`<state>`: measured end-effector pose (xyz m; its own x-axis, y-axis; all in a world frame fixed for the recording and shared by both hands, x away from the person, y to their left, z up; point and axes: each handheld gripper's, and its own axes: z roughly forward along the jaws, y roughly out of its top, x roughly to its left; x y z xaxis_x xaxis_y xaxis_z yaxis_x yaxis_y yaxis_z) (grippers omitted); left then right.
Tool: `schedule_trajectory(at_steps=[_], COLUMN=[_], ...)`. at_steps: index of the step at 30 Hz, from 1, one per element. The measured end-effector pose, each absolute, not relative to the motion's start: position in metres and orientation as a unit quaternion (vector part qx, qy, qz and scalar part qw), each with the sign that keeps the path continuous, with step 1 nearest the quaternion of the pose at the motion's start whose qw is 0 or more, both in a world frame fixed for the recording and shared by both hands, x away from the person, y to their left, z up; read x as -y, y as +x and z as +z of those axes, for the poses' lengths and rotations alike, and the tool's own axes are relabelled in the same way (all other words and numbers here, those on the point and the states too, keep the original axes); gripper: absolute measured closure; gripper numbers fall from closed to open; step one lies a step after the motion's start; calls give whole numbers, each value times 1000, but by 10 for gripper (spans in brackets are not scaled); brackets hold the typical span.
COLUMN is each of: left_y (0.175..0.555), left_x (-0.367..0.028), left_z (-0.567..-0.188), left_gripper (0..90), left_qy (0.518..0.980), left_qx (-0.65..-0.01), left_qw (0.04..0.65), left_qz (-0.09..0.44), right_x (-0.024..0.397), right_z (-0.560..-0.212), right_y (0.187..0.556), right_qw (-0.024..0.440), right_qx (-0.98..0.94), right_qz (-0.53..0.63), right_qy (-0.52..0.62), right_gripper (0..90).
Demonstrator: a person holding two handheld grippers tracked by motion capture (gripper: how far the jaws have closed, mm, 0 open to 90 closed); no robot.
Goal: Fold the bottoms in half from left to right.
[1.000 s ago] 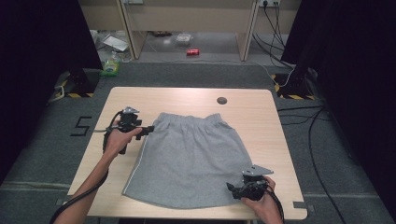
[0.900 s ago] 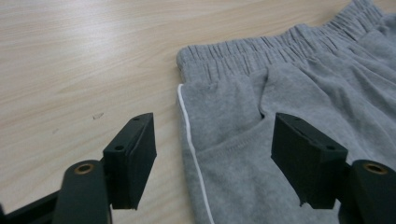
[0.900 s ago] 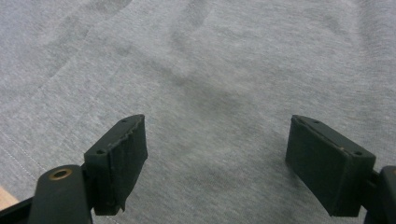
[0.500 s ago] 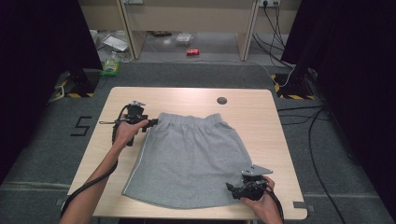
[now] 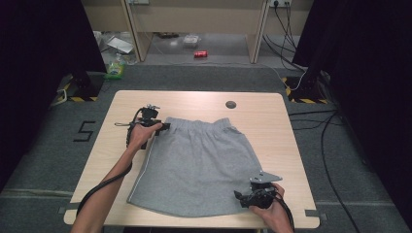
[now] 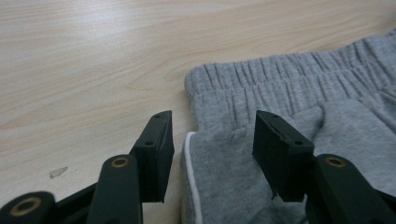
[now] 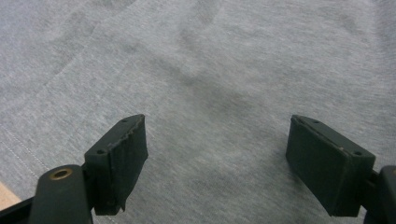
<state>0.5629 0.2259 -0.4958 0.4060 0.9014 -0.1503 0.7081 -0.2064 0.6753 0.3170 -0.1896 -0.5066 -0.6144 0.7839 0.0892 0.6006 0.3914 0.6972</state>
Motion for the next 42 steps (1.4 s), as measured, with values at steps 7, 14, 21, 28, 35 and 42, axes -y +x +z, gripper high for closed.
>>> schedule_trajectory(at_steps=[7,14,21,28,35,42], left_y=[570,573,573,572,571,569], left_x=[-220,-217,-216,-217,-216,-217], left_z=[-501,-501,-501,-501,-500,-500], left_gripper=[511,644,735,751,761,764], left_qy=[770,779,781,783,787,790], left_qx=[-529,-522,-519,-515,-512,-509], left_qw=[330,319,321,321,316,311], left_qz=[133,136,135,136,137,142], right_x=[188,184,174,161,139,107], right_z=[-507,-506,-503,-499,-496,-495], right_y=[317,317,315,317,319,325], right_qw=[128,127,125,134,134,130], right_qx=[-825,-826,-824,-819,-819,-823], right_qz=[360,361,369,388,404,416], right_qy=[417,414,411,401,385,365], right_gripper=[210,211,218,223,228,233])
